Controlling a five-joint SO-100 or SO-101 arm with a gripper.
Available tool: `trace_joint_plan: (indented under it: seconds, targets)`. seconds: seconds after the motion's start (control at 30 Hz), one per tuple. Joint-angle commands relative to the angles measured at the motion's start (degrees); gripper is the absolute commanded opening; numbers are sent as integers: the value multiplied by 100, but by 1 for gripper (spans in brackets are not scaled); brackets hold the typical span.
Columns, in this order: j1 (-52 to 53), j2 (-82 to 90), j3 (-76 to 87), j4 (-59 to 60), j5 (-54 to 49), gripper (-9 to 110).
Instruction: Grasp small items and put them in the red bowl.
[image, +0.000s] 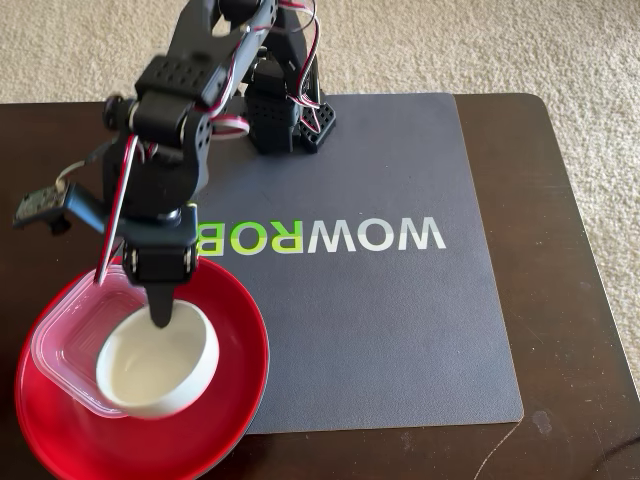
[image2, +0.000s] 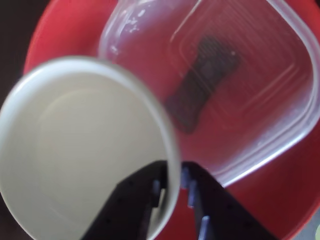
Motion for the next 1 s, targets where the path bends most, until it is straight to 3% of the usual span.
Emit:
trace_joint_plan:
  seconds: [0.0, 0.17, 0.67, 0.8, 0.97]
  targets:
    - [62, -237, -448, -141, 132, 5]
    - [88, -492, -466, -141, 149, 23]
    - [-369, 1916, -404, 352, 70, 26]
    - [-624, 2347, -325, 1160, 229, 27]
    - [-527, 3665, 1688, 1872, 1266, 26]
